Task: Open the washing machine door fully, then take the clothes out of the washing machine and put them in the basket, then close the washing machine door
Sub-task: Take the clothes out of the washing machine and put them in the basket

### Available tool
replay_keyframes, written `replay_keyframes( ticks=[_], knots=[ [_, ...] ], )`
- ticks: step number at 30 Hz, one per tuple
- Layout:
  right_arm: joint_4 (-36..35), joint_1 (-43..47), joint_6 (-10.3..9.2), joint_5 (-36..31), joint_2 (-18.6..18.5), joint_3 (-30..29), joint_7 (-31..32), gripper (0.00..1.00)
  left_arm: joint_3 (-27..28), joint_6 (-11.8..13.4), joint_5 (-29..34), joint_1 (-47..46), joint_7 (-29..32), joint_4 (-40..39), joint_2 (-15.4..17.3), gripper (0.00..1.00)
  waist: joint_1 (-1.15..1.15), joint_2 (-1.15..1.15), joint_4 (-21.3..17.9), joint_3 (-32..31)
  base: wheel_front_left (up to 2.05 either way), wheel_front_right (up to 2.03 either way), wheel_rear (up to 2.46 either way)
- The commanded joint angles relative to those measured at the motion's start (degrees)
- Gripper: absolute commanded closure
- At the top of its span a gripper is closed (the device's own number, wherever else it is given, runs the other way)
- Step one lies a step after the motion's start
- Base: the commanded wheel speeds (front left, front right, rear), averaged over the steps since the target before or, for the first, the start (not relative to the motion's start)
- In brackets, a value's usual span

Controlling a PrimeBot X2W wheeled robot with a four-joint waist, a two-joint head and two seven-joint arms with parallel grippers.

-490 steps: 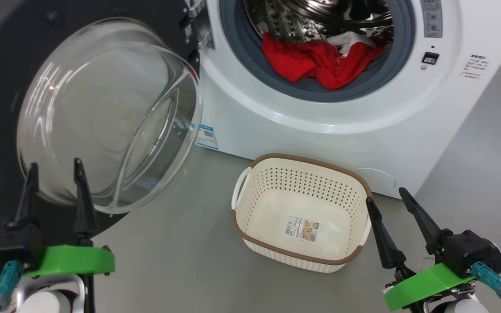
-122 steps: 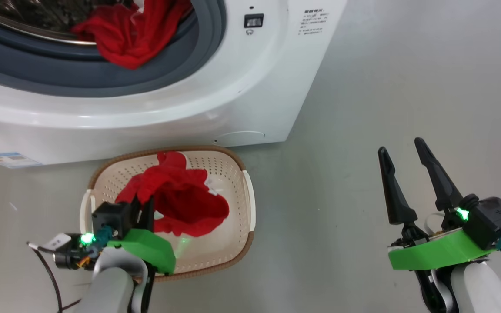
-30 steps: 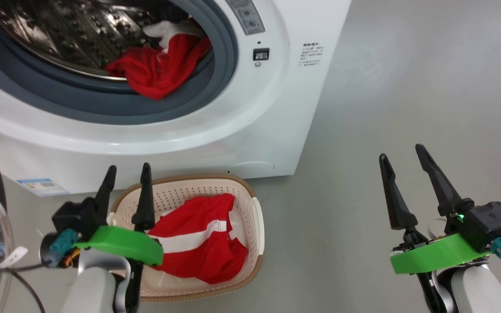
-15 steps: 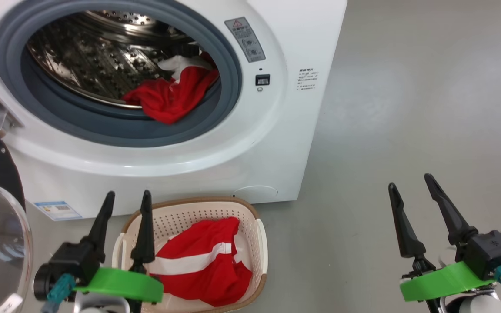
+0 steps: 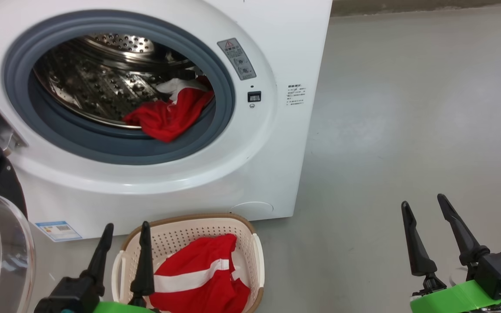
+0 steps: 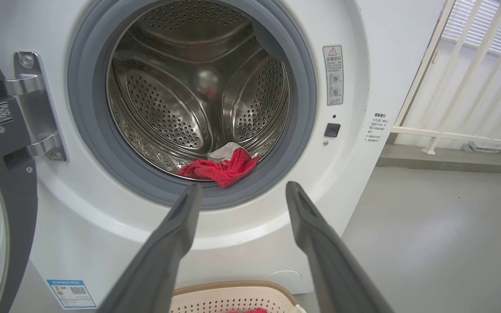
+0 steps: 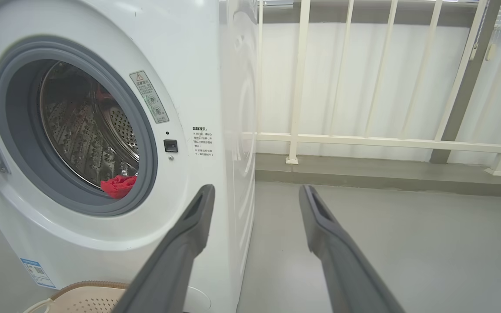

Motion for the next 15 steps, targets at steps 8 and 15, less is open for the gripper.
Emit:
replay_keyframes(
  ticks=[8,15],
  knots=[
    [-1.8,0.7,0.36,0.7,-0.5,1.3,-0.4,0.00,1.4,0.8,0.4,1.3,-0.5,-2.4,0.6,0.00,0.00,0.00,-0.1,-1.5,0.00,0.00,0.00],
    [-1.7,0.6,0.36,0.9,-0.5,1.5,-0.4,0.00,1.9,0.4,0.3,1.1,-0.5,-2.1,0.6,0.00,0.00,0.00,-0.1,-1.3,0.00,0.00,0.00]
  ],
)
